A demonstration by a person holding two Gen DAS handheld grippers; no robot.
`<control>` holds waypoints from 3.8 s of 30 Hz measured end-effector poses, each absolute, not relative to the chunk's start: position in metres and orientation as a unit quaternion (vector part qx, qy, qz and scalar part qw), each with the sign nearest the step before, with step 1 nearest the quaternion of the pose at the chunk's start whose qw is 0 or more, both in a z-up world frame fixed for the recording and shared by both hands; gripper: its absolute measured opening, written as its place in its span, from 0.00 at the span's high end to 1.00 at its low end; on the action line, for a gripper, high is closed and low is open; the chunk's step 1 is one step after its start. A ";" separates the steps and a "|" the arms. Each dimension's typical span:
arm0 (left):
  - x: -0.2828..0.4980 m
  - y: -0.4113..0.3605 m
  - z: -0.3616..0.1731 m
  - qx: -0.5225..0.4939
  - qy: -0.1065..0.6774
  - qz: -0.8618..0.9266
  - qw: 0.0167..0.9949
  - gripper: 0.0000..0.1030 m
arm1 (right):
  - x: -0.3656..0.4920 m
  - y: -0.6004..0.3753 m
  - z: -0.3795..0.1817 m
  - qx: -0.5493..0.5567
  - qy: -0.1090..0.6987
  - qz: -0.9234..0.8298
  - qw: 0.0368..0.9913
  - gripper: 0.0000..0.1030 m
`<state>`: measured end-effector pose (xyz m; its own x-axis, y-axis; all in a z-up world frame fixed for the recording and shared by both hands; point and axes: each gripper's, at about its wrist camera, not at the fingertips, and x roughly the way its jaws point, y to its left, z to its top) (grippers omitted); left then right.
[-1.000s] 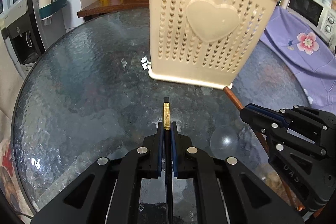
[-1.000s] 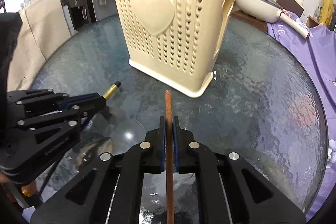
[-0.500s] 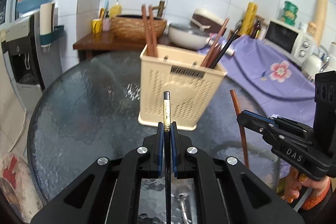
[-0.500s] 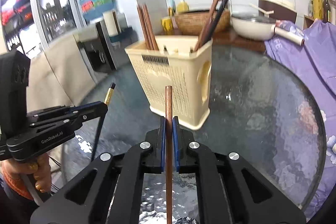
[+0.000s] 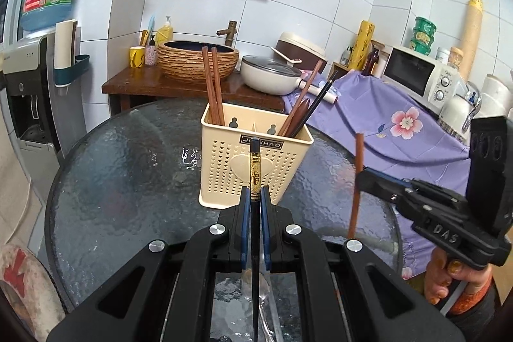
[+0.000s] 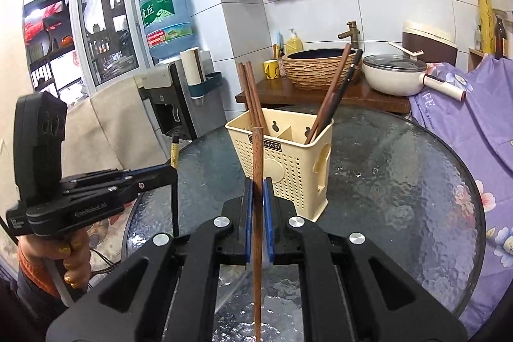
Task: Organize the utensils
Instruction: 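Carry both chopsticks over the cream holder and lower them in, then open both tools to release the chopsticks into the holder, then reach the left tool down to the metal spoon on the table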
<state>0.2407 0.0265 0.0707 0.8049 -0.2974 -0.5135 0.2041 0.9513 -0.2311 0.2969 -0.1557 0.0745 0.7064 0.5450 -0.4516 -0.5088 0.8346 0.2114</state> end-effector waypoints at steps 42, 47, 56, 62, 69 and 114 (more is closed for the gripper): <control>0.262 0.021 0.189 -0.043 0.198 -0.147 0.968 0.94 | 0.320 -0.150 0.185 0.018 0.193 0.291 0.937 0.93; 0.292 0.028 0.233 -0.063 0.165 -0.120 0.977 0.94 | 0.339 -0.152 0.230 0.028 0.158 0.272 0.949 0.93; 0.350 0.025 0.218 -0.082 0.177 -0.075 0.978 0.94 | 0.382 -0.148 0.231 0.039 0.139 0.219 0.965 0.93; 0.366 0.024 0.165 -0.086 0.223 -0.070 0.968 0.94 | 0.400 -0.142 0.183 0.042 0.170 0.213 0.961 0.93; 0.372 0.024 0.129 -0.084 0.255 -0.074 0.960 0.94 | 0.410 -0.139 0.148 0.044 0.201 0.211 0.955 0.93; 0.247 0.048 0.066 -0.015 0.185 -0.027 0.982 0.06 | 0.313 -0.141 0.095 -0.006 0.137 0.203 0.969 0.06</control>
<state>0.2467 0.0483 0.0659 0.9300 -0.0591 -0.3627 0.0477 0.9980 -0.0403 0.3130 -0.1410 0.0951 0.8798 0.3927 -0.2680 -0.3962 0.9171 0.0432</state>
